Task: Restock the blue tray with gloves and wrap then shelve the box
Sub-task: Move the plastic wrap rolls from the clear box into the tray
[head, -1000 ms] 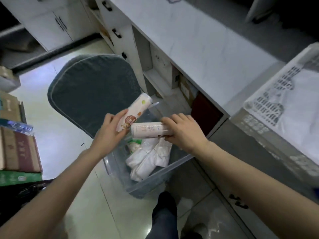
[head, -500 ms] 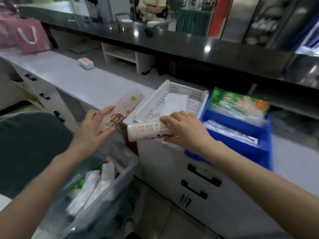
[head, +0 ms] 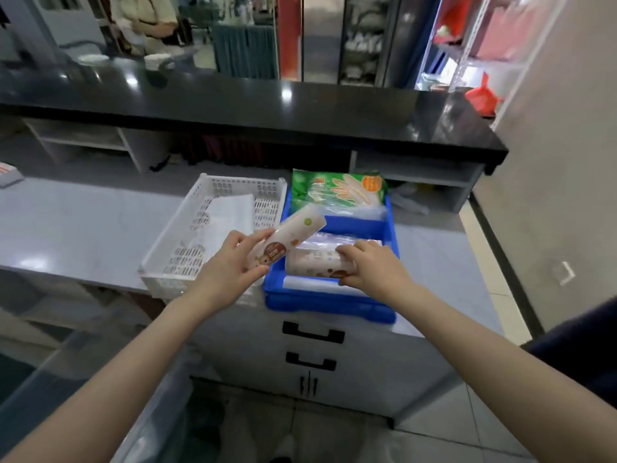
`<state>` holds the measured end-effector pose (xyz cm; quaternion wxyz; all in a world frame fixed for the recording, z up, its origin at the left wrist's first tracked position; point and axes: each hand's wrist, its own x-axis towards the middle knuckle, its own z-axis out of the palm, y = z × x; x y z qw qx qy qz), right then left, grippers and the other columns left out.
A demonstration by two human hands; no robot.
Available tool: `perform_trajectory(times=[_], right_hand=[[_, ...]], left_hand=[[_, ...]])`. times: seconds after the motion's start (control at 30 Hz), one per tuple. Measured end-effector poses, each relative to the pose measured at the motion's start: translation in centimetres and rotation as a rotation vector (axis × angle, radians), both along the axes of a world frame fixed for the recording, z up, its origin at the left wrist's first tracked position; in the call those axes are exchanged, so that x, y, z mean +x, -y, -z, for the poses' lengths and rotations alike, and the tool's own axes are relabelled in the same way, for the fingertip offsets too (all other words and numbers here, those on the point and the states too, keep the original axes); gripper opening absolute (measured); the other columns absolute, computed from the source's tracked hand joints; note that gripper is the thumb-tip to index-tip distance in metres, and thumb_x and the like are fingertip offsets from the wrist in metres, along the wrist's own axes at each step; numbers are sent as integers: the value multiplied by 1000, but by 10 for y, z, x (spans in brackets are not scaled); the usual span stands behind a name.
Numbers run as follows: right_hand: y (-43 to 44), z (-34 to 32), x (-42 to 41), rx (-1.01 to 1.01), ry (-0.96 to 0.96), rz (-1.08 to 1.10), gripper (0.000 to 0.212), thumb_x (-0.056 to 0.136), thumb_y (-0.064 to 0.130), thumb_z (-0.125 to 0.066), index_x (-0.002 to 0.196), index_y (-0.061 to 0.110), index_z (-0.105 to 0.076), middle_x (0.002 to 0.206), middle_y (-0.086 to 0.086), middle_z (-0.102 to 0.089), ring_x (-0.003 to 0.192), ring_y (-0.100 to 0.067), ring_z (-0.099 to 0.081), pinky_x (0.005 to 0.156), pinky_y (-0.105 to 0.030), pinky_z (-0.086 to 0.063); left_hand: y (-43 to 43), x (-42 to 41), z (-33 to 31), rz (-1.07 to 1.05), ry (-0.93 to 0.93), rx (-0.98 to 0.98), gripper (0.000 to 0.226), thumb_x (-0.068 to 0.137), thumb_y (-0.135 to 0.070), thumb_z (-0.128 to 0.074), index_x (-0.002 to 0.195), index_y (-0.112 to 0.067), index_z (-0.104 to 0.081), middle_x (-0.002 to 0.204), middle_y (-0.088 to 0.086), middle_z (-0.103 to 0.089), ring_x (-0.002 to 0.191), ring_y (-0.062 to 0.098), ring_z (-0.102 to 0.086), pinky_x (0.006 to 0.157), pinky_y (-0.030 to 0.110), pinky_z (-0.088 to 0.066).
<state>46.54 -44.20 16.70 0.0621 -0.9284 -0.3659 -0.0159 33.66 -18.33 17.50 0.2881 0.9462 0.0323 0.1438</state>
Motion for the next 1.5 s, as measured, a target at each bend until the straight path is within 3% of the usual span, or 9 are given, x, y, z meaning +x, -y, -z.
perform_trajectory(times=[0.3, 0.53, 0.73, 0.9, 1.0, 1.2, 1.4, 1.5], right_hand=[[-21, 28, 22, -48, -81, 59, 57, 82, 45, -64, 133, 27, -45, 122, -4, -53, 113, -26, -49, 89, -39, -40], [-31, 32, 28, 18, -114, 42, 39, 94, 38, -52, 130, 24, -54, 120, -3, -57, 110, -25, -51, 89, -40, -45], [-58, 31, 15, -33, -187, -167, 43, 90, 35, -56, 133, 28, -51, 120, -3, -55, 106, -25, -49, 85, -41, -45], [-93, 29, 9, -173, -161, -365, 51, 91, 38, -54, 140, 31, -41, 134, -2, -45, 118, -23, -40, 91, -39, -40], [-99, 30, 10, -218, -124, -434, 47, 92, 39, -53, 137, 29, -46, 137, -3, -43, 122, -23, -38, 93, -38, -37], [-92, 31, 11, -204, -127, -448, 36, 92, 38, -53, 127, 28, -53, 138, -2, -41, 120, -22, -39, 90, -37, -38], [-58, 18, 9, -25, -145, -298, 31, 95, 42, -46, 124, 31, -46, 129, -1, -46, 106, -22, -49, 85, -36, -44], [-39, 1, 6, 75, -141, -235, 33, 91, 46, -51, 121, 35, -41, 127, 1, -47, 101, -20, -53, 79, -34, -48]], left_hand=[[-11, 40, 16, 77, -72, 34, 63, 84, -35, -61, 131, -61, -27, 107, -15, -38, 73, 3, -57, 70, 34, -51], [-27, 62, 26, 155, -109, 72, 65, 85, -40, -60, 134, -61, -23, 111, -13, -38, 76, 5, -56, 62, 26, -48], [-32, 72, 31, 178, -115, 81, 65, 85, -39, -60, 134, -61, -23, 110, -15, -38, 76, 2, -55, 62, 26, -49], [-43, 74, 31, 159, -132, 99, 64, 85, -39, -60, 134, -60, -24, 113, -15, -39, 76, 2, -55, 64, 25, -48], [-46, 74, 31, 157, -138, 110, 65, 85, -39, -61, 134, -60, -24, 113, -16, -39, 75, 3, -55, 63, 25, -49], [-48, 75, 33, 156, -152, 117, 64, 86, -40, -60, 134, -60, -23, 115, -14, -39, 78, 5, -56, 66, 31, -53], [-44, 80, 31, 178, -165, 130, 64, 86, -41, -60, 135, -58, -22, 114, -16, -36, 80, 6, -55, 60, 19, -47], [-33, 85, 30, 199, -176, 127, 63, 86, -41, -60, 135, -57, -23, 114, -15, -36, 84, 7, -54, 60, 15, -42]])
